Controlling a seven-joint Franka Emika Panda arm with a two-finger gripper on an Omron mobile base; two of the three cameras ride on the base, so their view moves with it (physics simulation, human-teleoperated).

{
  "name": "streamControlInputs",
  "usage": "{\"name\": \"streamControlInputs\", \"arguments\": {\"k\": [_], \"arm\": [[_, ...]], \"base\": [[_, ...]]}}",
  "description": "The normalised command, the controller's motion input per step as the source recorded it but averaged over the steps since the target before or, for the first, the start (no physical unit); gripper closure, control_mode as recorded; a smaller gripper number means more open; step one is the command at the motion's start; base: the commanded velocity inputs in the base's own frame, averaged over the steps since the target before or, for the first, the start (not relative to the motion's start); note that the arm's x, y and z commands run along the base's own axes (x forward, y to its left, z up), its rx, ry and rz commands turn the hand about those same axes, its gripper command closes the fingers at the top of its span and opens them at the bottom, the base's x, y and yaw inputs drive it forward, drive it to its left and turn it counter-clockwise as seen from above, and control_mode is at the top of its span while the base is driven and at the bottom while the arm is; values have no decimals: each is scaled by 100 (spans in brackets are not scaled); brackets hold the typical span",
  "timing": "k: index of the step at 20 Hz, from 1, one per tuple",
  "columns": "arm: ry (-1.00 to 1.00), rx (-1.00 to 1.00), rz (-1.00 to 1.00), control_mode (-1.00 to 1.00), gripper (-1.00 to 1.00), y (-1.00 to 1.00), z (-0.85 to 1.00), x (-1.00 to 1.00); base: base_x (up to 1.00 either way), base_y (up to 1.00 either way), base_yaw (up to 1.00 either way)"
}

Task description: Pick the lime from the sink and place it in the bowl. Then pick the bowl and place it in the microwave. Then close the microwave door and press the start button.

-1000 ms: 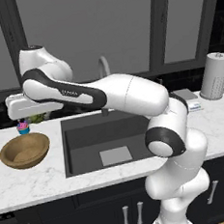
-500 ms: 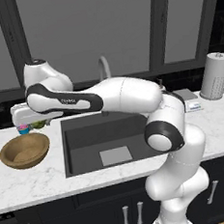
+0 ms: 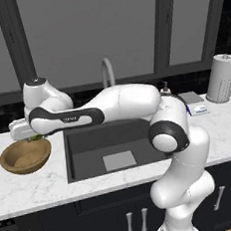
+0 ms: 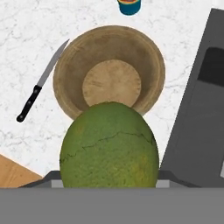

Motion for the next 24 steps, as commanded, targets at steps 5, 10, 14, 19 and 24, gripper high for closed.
{"name": "streamControlInputs", "arguments": {"k": [5,10,14,19,24], "arm": [[0,0,-5,-100,100,7,-1,34],[0,-6,-4,-100,100,28,-25,26],[0,-7,-7,-100,100,40,-23,34],[6,-3,-7,-100,100,27,-5,28],[5,-2,-4,-100,100,18,-17,22]], "base": [[0,0,0],[0,0,0],[0,0,0],[0,0,0],[0,0,0]]}}
